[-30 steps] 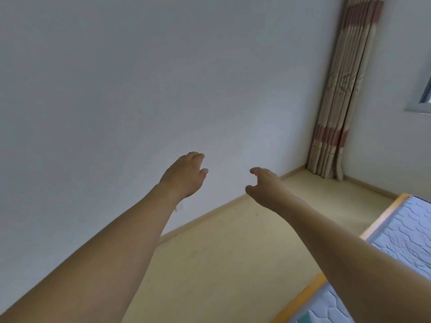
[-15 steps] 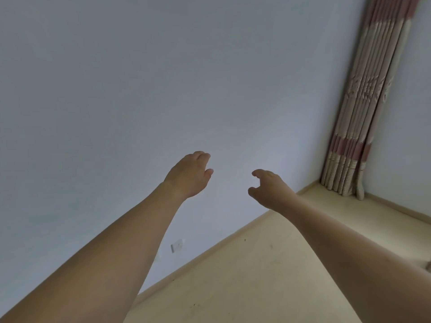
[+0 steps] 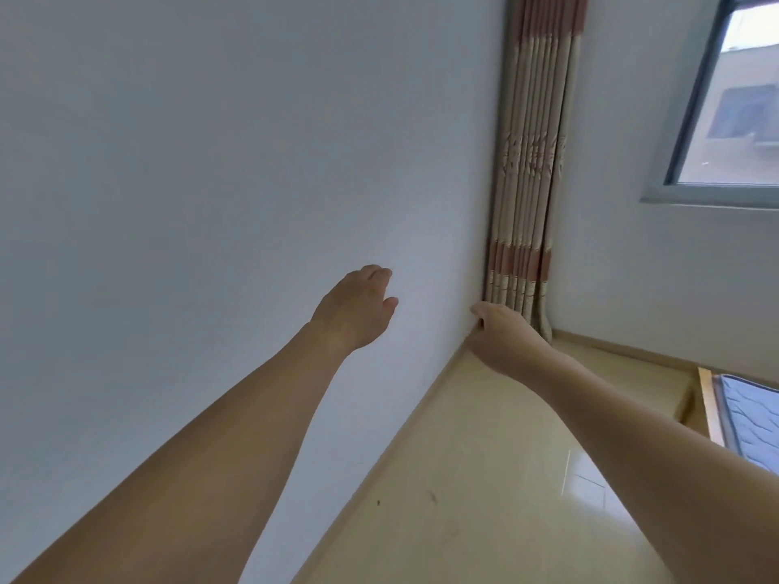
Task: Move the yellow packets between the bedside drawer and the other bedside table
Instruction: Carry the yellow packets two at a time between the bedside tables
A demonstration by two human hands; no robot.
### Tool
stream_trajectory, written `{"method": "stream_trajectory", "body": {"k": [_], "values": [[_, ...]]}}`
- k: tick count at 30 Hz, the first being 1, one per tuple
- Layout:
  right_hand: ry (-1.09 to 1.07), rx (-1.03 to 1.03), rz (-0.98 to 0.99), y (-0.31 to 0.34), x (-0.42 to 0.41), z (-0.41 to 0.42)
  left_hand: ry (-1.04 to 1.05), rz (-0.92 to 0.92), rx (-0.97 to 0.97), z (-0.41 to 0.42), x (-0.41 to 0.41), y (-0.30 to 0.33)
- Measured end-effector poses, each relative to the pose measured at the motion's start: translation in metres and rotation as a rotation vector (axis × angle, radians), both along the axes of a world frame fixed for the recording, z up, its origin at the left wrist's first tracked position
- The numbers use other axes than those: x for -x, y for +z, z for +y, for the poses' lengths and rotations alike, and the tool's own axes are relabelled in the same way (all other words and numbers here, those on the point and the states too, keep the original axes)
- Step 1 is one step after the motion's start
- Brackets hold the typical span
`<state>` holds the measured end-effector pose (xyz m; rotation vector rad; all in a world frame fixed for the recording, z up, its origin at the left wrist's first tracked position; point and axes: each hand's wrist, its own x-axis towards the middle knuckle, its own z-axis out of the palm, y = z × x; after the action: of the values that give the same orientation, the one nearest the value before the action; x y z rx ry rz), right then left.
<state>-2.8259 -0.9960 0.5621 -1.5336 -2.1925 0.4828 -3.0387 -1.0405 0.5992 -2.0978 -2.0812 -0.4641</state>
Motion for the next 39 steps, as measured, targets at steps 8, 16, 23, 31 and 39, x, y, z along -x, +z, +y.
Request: {"method": "stream_trajectory", "body": {"k": [8, 16, 23, 31, 39], "values": [[-0.171, 0.005, -0.006, -0.021, -0.064, 0.220, -0.212, -0.012, -0.017, 0.265, -0.067, -0.026], [-0.370, 0.008, 0.022, 0.008, -0.154, 0.440, -0.375, -0.034, -0.068, 0.508, -0.144, 0.011], [-0.440, 0.005, 0.016, 0.000, -0.183, 0.619, -0.490, -0.081, -0.044, 0.716, -0.191, -0.004], [-0.612, -0.013, -0.030, 0.013, -0.231, 0.827, -0.655, -0.019, -0.017, 0.968, -0.252, -0.004], [-0.764, 0.002, -0.034, 0.013, -0.326, 0.985, -0.790, -0.034, 0.032, 1.151, -0.374, -0.005]]}}
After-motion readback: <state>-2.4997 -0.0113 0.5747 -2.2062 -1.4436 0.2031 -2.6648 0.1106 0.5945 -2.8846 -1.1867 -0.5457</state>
